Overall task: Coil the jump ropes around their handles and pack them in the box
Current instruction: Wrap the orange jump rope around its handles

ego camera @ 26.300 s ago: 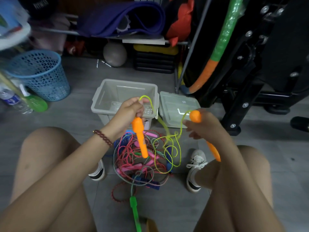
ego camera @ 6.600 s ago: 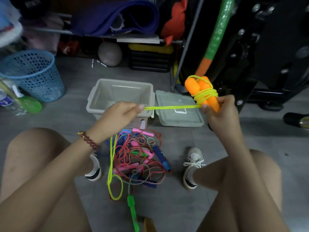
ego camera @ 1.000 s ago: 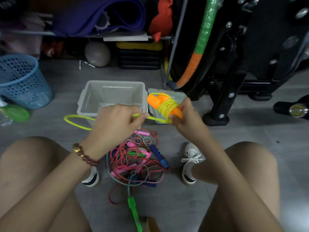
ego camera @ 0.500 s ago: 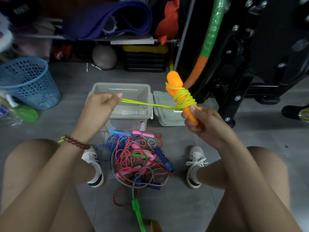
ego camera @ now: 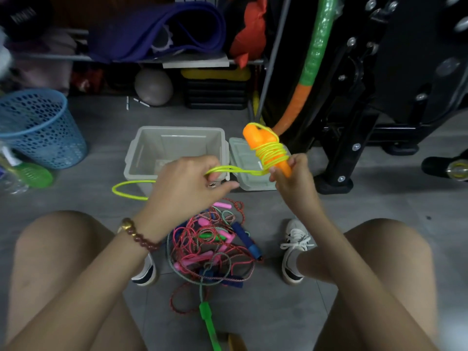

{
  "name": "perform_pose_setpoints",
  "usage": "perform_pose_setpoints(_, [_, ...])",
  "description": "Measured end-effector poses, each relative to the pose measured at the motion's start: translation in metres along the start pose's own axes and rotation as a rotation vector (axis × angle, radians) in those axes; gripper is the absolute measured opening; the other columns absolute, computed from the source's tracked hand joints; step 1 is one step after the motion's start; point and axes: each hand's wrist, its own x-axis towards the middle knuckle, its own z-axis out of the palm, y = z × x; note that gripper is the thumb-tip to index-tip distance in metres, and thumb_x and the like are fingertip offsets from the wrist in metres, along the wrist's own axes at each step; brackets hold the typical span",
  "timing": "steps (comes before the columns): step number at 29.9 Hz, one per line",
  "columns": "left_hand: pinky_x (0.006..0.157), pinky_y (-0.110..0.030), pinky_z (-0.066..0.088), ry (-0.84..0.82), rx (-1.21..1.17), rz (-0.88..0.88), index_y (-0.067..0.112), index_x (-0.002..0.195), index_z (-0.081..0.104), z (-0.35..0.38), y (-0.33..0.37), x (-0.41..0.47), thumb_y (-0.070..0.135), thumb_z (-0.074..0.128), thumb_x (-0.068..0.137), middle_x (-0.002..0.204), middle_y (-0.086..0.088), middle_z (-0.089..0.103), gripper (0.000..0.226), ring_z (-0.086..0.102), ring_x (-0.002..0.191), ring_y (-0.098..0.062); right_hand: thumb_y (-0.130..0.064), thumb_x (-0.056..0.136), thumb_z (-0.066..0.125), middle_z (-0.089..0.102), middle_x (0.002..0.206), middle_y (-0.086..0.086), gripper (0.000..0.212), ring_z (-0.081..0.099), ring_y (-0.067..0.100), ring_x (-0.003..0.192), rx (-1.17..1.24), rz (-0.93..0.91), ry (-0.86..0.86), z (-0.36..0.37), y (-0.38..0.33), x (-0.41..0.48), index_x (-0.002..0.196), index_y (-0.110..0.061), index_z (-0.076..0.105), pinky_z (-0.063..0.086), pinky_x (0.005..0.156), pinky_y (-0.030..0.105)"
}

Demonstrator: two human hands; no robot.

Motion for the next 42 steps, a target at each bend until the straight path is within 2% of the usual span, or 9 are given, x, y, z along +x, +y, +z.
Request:
perform_pose_setpoints(5, [0.049, -0.021, 0.027, 0.125, 0.121, 0.198, 0.029, 0.064, 0.030, -0.006, -0.006, 0.003, 0.042, 0.061, 0.079, 0.044, 0.011, 0.022, 0.037, 0.030, 0.044, -0.015, -0.017, 0.090, 0.061, 0.058, 0.076, 0.006, 0.032, 0.053, 0.020, 0.064, -0.266, -0.128, -0.313, 0.012, -0.005, -0.020, 0.093, -0.016, 0.029, 0.038, 0.057, 0.028])
perform_pose_setpoints(8, [0.048, -0.021, 0.027, 0.149, 0.169, 0.263, 0.021, 0.061, 0.037, -0.004, -0.007, 0.004, 0.047, 0.056, 0.080, 0.048, 0.010, 0.032, 0.038, 0.046, 0.043, -0.021, -0.017, 0.090, 0.062, 0.041, 0.067, -0.009, 0.034, 0.040, 0.003, 0.056, -0.353, -0.252, -0.456, 0.016, -0.017, -0.031, 0.095, -0.015, 0.028, 0.031, 0.049, 0.015])
perform_pose_setpoints(11, [0.048, -0.022, 0.027, 0.149, 0.247, 0.268, 0.018, 0.060, 0.045, -0.002, -0.013, 0.007, 0.046, 0.060, 0.077, 0.049, 0.003, 0.048, 0.036, 0.057, 0.050, -0.025, -0.023, 0.090, 0.062, 0.040, 0.068, -0.008, 0.035, 0.040, 0.008, 0.057, -0.441, -0.332, -0.580, 0.015, -0.023, -0.039, 0.095, -0.017, 0.027, 0.030, 0.050, 0.020])
perform_pose_setpoints(14, [0.051, -0.022, 0.024, 0.117, 0.286, 0.235, 0.023, 0.057, 0.042, 0.000, -0.021, 0.008, 0.045, 0.066, 0.071, 0.055, 0.001, 0.058, 0.035, 0.062, 0.057, -0.026, -0.024, 0.090, 0.061, 0.047, 0.077, 0.001, 0.036, 0.046, 0.023, 0.067, -0.493, -0.411, -0.691, 0.010, -0.027, -0.044, 0.096, -0.020, 0.025, 0.034, 0.059, 0.037])
perform_pose_setpoints(23, [0.052, -0.020, 0.026, -0.140, 0.114, 0.170, 0.027, 0.069, 0.051, 0.002, -0.021, 0.006, 0.046, 0.076, 0.066, 0.062, 0.015, 0.045, 0.032, 0.044, 0.065, -0.007, -0.021, 0.088, 0.064, 0.031, 0.070, -0.016, 0.035, 0.037, 0.003, 0.061, -0.497, -0.522, -0.818, 0.009, -0.026, -0.053, 0.093, -0.020, 0.029, 0.026, 0.052, 0.018])
perform_pose_setpoints(33, [0.062, -0.020, 0.041, -0.380, -0.468, -0.111, 0.022, 0.072, 0.064, -0.026, -0.055, 0.017, 0.025, 0.076, 0.073, 0.066, 0.007, 0.064, 0.012, 0.053, 0.066, -0.001, -0.013, 0.086, 0.063, 0.041, 0.075, -0.018, 0.035, 0.040, -0.002, 0.065, 0.282, -0.399, -0.861, -0.007, -0.020, -0.047, 0.083, -0.026, 0.031, 0.034, 0.058, 0.012])
perform_pose_setpoints(36, [0.070, -0.030, 0.046, -0.398, -0.340, -0.119, 0.014, 0.079, 0.063, -0.022, -0.066, 0.015, 0.021, 0.056, 0.086, 0.078, -0.013, 0.066, 0.012, 0.058, 0.075, -0.020, -0.031, 0.081, 0.071, 0.041, 0.074, 0.007, 0.034, 0.047, 0.018, 0.066, 0.572, -0.299, -0.753, -0.007, -0.021, -0.043, 0.083, -0.032, 0.037, 0.038, 0.055, 0.017])
perform_pose_setpoints(38, [0.068, -0.019, 0.042, -0.449, -0.208, -0.127, 0.020, 0.074, 0.055, -0.014, -0.068, 0.015, 0.016, 0.048, 0.093, 0.070, -0.001, 0.059, 0.021, 0.054, 0.073, -0.021, -0.024, 0.080, 0.068, 0.048, 0.072, 0.008, 0.036, 0.054, 0.015, 0.063, 0.613, -0.271, -0.629, -0.004, -0.021, -0.041, 0.085, -0.027, 0.033, 0.040, 0.051, 0.018])
perform_pose_setpoints(42, [0.069, -0.027, 0.041, -0.524, -0.088, -0.124, 0.026, 0.084, 0.046, 0.003, -0.072, 0.012, 0.015, 0.041, 0.095, 0.069, 0.012, 0.051, 0.016, 0.052, 0.068, -0.008, -0.011, 0.085, 0.057, 0.058, 0.072, 0.002, 0.033, 0.054, 0.017, 0.060, 0.669, -0.246, -0.430, 0.000, -0.024, -0.037, 0.083, -0.016, 0.024, 0.041, 0.048, 0.020])
